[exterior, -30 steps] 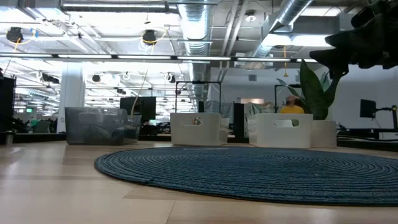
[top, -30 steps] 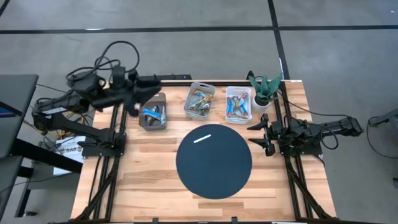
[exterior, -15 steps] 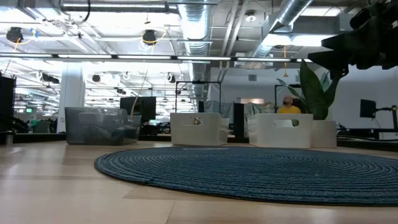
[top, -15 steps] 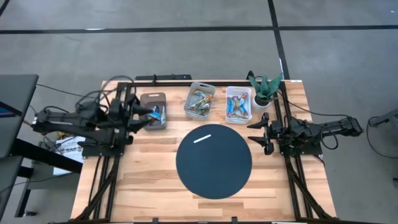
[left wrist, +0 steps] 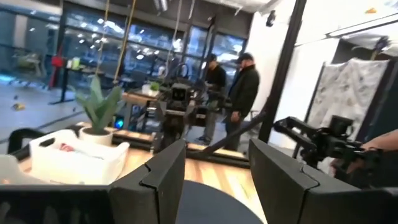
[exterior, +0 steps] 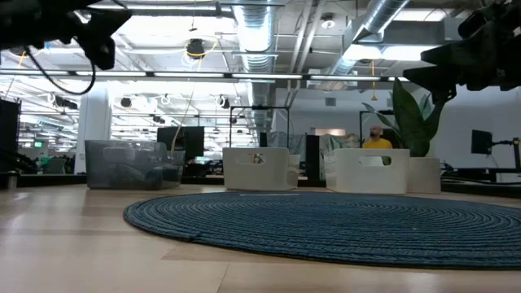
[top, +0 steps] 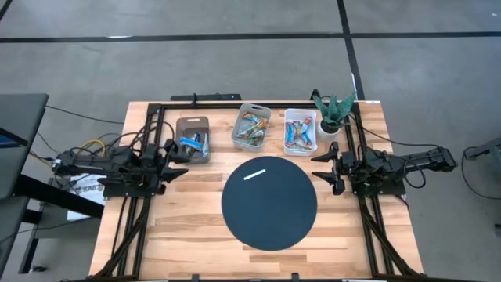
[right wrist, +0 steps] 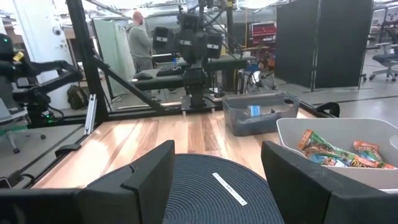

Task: Pick and place Granola Bars by type
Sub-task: Return to Home Position

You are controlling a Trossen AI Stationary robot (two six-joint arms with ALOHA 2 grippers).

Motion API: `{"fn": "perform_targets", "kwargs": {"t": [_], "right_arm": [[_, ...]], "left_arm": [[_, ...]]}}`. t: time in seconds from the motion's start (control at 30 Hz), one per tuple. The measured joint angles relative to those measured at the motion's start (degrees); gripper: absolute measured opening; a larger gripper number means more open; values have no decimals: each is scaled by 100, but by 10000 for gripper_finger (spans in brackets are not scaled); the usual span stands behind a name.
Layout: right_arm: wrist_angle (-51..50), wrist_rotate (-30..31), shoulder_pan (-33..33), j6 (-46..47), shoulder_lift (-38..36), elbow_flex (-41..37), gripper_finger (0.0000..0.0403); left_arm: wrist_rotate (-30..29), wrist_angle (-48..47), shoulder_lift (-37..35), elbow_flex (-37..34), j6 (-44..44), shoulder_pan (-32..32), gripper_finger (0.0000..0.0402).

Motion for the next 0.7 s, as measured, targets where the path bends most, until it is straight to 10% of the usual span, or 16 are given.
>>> {"fn": "perform_targets", "kwargs": {"t": [0.7], "right_arm": [[0, -13, -2, 2, 0, -2, 232]], "left_arm": [[592, -1163, -667, -692, 393, 0, 169]]}}
